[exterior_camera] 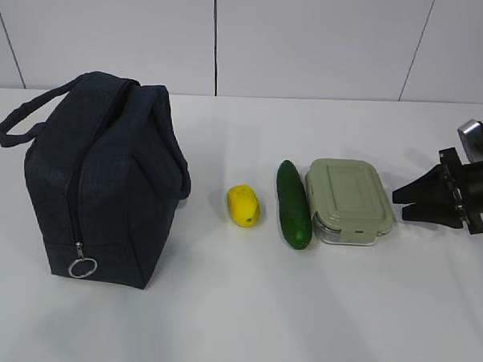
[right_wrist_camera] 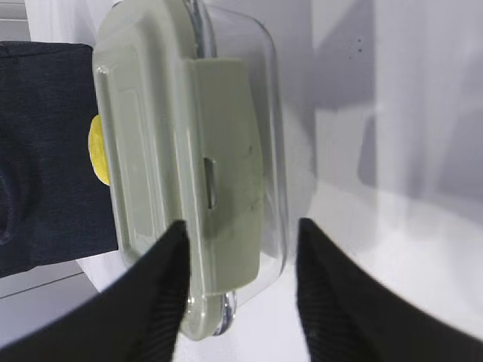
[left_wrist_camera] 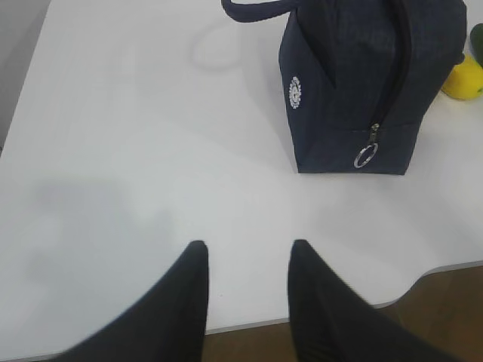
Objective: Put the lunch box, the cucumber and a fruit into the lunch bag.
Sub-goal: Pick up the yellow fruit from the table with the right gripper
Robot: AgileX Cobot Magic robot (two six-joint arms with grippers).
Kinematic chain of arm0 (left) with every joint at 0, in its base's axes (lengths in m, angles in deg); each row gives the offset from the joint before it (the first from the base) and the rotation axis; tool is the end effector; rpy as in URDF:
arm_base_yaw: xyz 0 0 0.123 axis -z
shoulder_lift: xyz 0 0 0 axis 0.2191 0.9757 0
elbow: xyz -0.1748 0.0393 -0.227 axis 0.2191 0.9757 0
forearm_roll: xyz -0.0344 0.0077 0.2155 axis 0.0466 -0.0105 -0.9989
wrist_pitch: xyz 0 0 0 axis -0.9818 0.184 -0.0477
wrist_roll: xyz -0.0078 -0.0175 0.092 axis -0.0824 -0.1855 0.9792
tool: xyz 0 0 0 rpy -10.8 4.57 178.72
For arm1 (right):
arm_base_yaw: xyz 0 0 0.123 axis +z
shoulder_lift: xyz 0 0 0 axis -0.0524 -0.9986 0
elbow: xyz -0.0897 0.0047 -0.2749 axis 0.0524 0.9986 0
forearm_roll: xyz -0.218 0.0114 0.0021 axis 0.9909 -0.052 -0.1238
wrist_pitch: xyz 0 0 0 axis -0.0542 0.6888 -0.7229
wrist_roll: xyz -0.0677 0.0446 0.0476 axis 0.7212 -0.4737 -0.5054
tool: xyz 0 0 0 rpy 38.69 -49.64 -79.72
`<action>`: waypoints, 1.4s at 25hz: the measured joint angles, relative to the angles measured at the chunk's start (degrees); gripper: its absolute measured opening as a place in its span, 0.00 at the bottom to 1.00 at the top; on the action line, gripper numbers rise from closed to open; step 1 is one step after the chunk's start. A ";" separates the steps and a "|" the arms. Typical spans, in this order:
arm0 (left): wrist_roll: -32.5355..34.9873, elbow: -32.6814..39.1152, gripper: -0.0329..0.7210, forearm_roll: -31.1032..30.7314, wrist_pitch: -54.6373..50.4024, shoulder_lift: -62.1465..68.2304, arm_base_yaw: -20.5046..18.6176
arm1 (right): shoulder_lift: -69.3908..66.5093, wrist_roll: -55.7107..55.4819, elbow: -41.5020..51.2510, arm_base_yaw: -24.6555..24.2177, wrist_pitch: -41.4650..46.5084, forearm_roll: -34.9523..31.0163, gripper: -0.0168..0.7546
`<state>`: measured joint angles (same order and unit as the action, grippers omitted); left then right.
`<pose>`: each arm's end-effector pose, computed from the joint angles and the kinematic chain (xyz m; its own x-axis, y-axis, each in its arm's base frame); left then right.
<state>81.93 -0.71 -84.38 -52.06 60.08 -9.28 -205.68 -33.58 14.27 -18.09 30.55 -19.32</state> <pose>-0.0378 -0.0031 0.2580 -0.5016 0.0265 -0.8647 0.1055 0.9939 -0.0307 0.3691 -0.0574 0.1395 -0.9550 0.2662 -0.1308 0.0399 0.5521 0.8328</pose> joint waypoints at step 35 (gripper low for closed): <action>0.00 0.00 0.36 0.05 0.00 0.00 0.00 | -3.53 5.37 -9.23 5.84 0.00 3.11 0.68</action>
<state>81.93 -0.71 -84.33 -52.06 60.08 -9.28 -209.22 -28.21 5.04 -12.25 30.55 -16.21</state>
